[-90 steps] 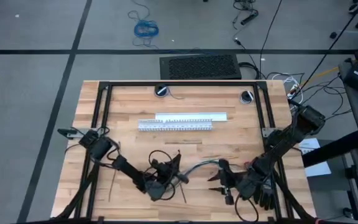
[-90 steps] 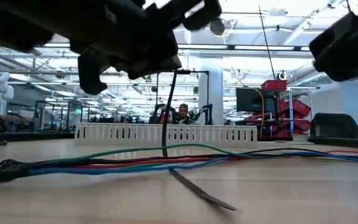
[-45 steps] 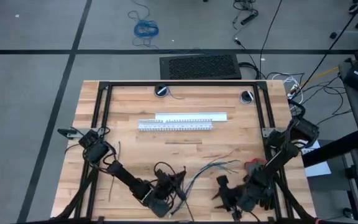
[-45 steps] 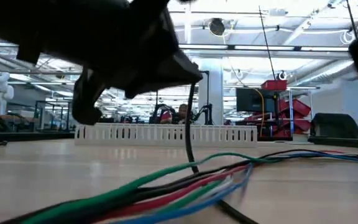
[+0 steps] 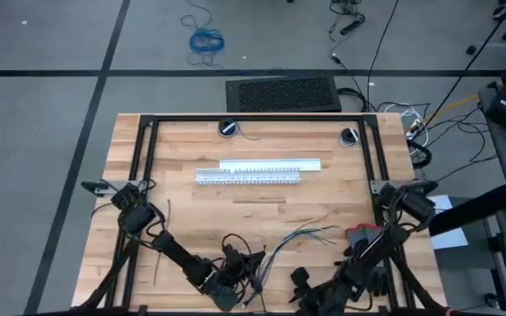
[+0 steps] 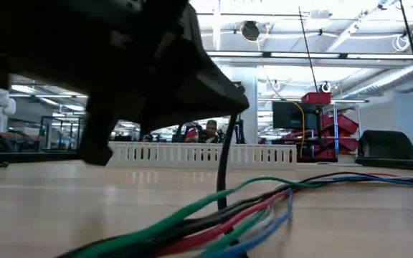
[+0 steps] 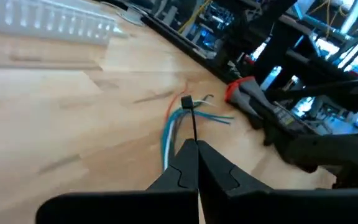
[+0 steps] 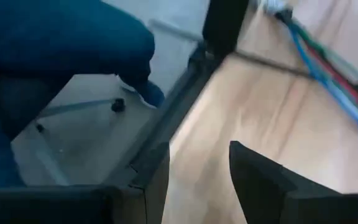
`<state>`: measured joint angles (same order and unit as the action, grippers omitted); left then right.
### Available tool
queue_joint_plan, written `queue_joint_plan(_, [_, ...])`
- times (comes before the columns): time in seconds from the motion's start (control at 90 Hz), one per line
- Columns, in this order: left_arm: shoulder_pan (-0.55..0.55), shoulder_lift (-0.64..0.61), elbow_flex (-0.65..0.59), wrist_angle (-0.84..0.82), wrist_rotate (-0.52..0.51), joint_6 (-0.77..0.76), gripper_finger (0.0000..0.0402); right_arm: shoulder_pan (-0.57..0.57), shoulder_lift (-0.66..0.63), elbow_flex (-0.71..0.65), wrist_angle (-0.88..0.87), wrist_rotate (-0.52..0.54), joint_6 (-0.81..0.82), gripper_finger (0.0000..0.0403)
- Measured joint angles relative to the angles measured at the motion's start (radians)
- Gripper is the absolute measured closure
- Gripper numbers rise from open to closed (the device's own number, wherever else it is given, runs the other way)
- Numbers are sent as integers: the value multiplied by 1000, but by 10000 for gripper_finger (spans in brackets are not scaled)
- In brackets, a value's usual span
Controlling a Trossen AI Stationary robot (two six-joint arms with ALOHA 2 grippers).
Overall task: Ziptie cables
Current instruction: Assemble the cable wires with the together using a zip tie
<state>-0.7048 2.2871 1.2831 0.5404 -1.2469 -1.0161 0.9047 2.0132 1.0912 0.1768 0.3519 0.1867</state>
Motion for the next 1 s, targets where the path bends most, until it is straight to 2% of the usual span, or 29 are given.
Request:
queue_joint_plan(0.233, [24,57,92,0,-48,6,401,7,65,77,-2,42,-6,248])
queue_joint_plan(0.289, [36,71,118,1,-48,28,401,13,82,91,-1,88,6,248])
queue_joint_plan(0.378, [55,82,142,-3,-41,60,401,29,113,108,15,218,40,248])
queue_joint_plan(0.522, [65,81,146,14,-24,79,401,58,175,156,42,318,40,259])
queue_joint_plan(0.733, [27,81,146,19,-11,18,402,91,232,233,43,373,53,268])
queue_joint_plan(0.833, [12,81,146,-6,-18,-44,401,95,238,263,54,379,122,268])
queue_joint_plan(1.0, [0,81,146,-33,-21,-52,402,97,268,311,110,383,145,268])
